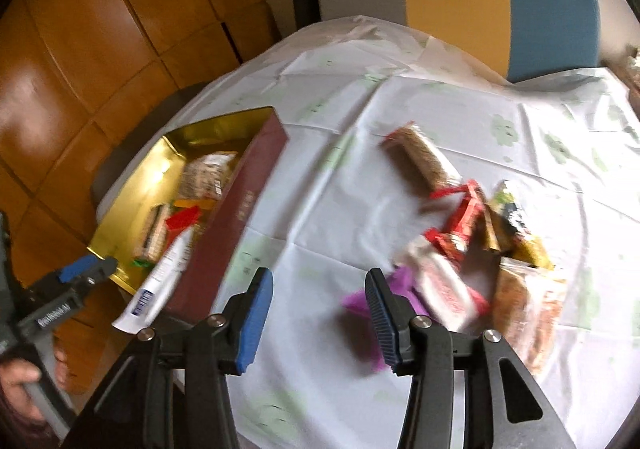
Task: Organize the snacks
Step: 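Move both grippers back toward the remaining snack pile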
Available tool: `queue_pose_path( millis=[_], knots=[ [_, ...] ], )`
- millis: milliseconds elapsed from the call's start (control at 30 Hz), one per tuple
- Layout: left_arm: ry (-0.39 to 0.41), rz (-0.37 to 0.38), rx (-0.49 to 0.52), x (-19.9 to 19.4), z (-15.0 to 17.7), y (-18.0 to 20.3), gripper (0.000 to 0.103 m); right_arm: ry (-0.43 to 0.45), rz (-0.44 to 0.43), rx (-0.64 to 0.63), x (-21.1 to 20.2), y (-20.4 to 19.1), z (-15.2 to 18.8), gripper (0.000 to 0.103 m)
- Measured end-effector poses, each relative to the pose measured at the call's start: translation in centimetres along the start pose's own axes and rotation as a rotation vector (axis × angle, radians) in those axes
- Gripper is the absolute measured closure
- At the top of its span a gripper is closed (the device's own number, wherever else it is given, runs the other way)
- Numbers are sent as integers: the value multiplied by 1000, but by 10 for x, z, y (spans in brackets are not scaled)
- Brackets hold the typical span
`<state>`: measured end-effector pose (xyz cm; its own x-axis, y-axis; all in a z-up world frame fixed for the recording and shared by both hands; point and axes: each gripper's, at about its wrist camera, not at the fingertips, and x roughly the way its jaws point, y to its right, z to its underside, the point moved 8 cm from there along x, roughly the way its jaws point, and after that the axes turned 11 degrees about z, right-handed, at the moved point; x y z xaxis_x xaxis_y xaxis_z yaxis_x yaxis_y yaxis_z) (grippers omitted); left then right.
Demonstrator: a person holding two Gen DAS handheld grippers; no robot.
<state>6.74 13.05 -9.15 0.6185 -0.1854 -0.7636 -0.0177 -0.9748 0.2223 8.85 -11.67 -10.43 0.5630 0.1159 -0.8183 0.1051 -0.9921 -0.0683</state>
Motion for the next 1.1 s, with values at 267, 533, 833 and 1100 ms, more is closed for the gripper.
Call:
queue_pose_path(
  millis=[267,533,833,1100],
  knots=[
    [20,7,42,-5,-6,13,38,11,70,-15,-8,35,2,48],
    [39,68,62,-9,-21,35,38,28,186,3,-25,99,-3,36],
    [-89,241,294,9,-14,130,42,54,325,249,-35,226,3,31],
    [-286,325,512,66,24,216,42,1,261,497,-35,269,12,28]
  ],
)
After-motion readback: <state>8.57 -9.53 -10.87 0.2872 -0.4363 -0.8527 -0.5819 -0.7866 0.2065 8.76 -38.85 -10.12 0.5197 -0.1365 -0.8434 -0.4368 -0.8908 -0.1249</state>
